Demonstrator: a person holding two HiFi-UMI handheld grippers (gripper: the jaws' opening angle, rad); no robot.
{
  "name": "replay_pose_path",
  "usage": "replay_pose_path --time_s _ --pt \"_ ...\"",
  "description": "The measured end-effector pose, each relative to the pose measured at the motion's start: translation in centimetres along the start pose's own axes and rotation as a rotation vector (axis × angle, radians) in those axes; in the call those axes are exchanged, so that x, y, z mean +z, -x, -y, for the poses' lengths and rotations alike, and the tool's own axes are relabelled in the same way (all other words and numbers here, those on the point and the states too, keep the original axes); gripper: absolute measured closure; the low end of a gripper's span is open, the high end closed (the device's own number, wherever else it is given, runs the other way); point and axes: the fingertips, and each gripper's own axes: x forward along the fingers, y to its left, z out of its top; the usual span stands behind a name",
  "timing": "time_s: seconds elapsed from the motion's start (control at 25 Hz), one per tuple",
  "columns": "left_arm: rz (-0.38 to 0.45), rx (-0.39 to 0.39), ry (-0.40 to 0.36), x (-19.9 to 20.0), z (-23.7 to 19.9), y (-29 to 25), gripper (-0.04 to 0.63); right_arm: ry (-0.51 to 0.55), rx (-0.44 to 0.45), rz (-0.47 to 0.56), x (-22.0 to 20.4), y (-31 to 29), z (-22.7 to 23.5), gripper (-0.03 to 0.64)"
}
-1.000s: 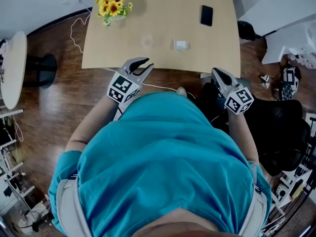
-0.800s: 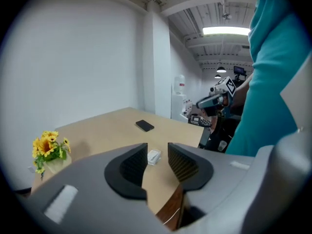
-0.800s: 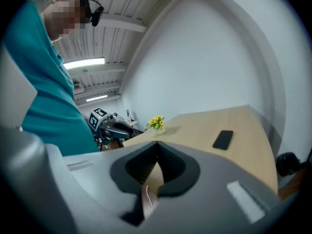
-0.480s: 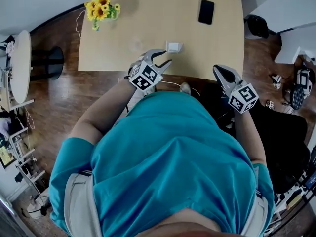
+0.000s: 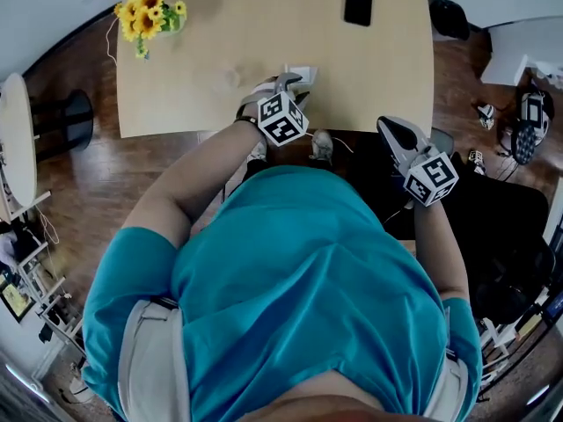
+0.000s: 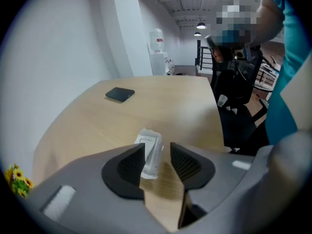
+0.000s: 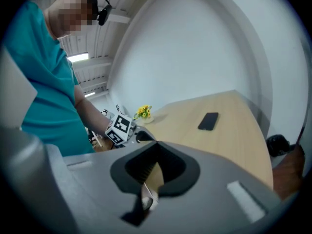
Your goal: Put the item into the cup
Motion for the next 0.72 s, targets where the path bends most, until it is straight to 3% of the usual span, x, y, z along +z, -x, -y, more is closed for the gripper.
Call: replay_pose_path --time_s 0.2,0.32,0.48,0.72 --pt "-0.064 0.021 0.000 -0.8 -0.8 -1.7 0.456 0.002 0.009 -0.006 0.0 -0.2 0.0 0.617" --pt "-0.064 0.028 0.020 -0.8 -1.4 -2.0 0.496 0.004 0.015 -0.010 0.2 -0.3 0.2 0.617" --pt "-0.043 0.017 0.053 -0.2 -1.6 -1.4 0.559 0.008 0.024 -0.016 0.6 -0.6 0.3 0.617" --pt "0.037 -0.009 0.133 1.9 -0.4 3.3 0.571 0.021 0.056 -0.017 1.2 -2.3 -0.6 0.617"
